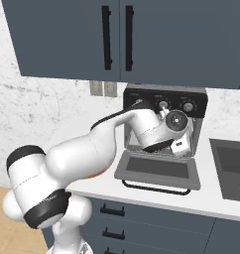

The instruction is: Pick up the kebab skewer and baguette bread, and place them inside the toaster oven. Close the toaster oven door and start by setting the timer.

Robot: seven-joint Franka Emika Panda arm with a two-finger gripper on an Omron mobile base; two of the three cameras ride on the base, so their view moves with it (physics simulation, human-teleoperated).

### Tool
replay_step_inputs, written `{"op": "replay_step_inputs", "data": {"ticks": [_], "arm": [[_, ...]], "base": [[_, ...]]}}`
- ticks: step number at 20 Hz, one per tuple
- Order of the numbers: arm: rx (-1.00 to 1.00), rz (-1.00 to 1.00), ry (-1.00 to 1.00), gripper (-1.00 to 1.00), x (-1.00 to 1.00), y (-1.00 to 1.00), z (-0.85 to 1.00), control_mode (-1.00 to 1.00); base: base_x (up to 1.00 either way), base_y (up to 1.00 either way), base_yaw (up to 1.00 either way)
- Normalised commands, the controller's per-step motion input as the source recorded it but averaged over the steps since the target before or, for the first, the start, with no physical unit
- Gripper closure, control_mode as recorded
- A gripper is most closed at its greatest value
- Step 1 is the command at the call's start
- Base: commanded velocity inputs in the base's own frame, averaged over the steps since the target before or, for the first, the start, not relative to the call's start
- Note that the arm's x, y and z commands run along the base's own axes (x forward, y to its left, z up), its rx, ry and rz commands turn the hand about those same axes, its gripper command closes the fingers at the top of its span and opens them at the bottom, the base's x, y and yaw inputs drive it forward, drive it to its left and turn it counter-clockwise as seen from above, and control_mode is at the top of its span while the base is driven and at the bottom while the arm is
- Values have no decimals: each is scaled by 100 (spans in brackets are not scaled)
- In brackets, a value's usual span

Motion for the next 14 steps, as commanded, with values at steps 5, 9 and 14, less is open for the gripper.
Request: {"op": "replay_step_inputs", "data": {"ticks": [5,9,14], "arm": [[-29,38,-21,-100,0,7,-12,-100],[-41,41,-22,-100,0,21,-23,-100],[-40,37,-28,-100,-17,5,-7,-100]], "base": [[0,0,0],[0,0,0],[0,0,0]]}}
